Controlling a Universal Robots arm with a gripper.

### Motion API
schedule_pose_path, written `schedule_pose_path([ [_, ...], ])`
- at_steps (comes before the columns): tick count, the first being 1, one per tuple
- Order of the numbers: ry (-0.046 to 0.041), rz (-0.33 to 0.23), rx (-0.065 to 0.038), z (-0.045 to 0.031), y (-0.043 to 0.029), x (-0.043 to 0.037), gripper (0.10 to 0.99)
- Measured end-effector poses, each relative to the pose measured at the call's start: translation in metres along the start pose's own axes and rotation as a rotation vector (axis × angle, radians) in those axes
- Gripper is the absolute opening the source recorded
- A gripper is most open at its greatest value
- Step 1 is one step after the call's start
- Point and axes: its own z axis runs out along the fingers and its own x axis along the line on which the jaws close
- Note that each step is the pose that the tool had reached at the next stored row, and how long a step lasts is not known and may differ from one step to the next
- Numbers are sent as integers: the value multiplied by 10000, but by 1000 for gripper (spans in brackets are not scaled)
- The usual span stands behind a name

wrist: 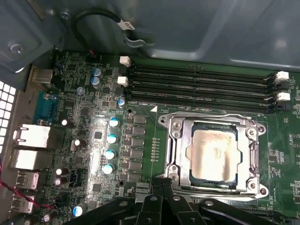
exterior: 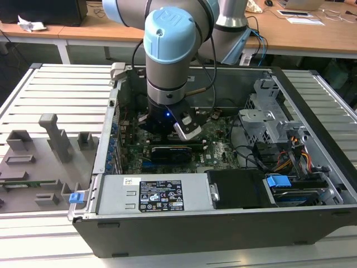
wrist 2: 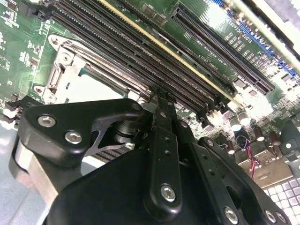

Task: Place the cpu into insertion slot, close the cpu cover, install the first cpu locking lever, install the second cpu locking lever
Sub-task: 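Install the second cpu locking lever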

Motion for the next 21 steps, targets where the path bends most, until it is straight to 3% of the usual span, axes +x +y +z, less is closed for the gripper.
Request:
schedule_pose_path([
  [8, -1, -23, -13, 2, 2, 25, 106],
  [14, 6, -22, -10, -164, 42, 21, 106],
  [21, 6, -22, -9, -230, 56, 20, 106],
])
